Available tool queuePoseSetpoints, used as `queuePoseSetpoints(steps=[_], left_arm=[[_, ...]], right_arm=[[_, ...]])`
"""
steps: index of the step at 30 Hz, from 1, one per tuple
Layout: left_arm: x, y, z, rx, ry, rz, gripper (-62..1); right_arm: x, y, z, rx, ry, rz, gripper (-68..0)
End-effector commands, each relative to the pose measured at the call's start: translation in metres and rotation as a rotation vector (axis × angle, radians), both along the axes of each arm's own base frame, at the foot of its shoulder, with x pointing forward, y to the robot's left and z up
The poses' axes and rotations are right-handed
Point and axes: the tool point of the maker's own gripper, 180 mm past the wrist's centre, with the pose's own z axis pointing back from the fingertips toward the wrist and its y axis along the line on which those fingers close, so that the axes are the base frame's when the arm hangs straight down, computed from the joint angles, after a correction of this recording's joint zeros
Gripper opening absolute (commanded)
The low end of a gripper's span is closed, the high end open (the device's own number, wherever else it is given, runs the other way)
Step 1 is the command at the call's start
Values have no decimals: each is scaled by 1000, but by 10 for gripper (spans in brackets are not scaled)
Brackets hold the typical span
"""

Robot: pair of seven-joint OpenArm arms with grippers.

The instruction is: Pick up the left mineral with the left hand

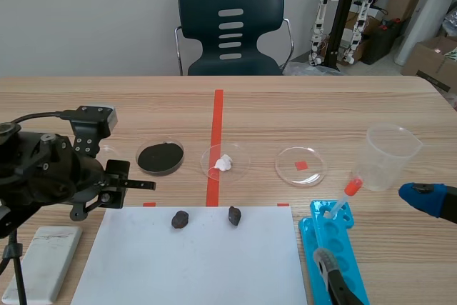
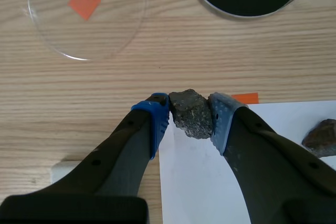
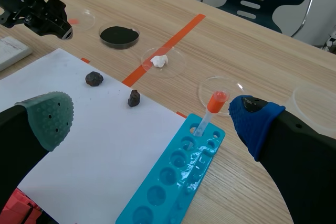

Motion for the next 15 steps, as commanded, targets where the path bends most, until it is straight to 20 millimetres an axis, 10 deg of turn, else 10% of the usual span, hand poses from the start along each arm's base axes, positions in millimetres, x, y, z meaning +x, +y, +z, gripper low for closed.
queuePoseSetpoints(steps=[1,15], left_arm=[[5,1,15,2,-77,-11,-524],[-48,-62,96,-162,-509,-422,-524]], right_arm=[[3,-1,7,8,-26,0,-52],[3,-1,7,8,-26,0,-52]])
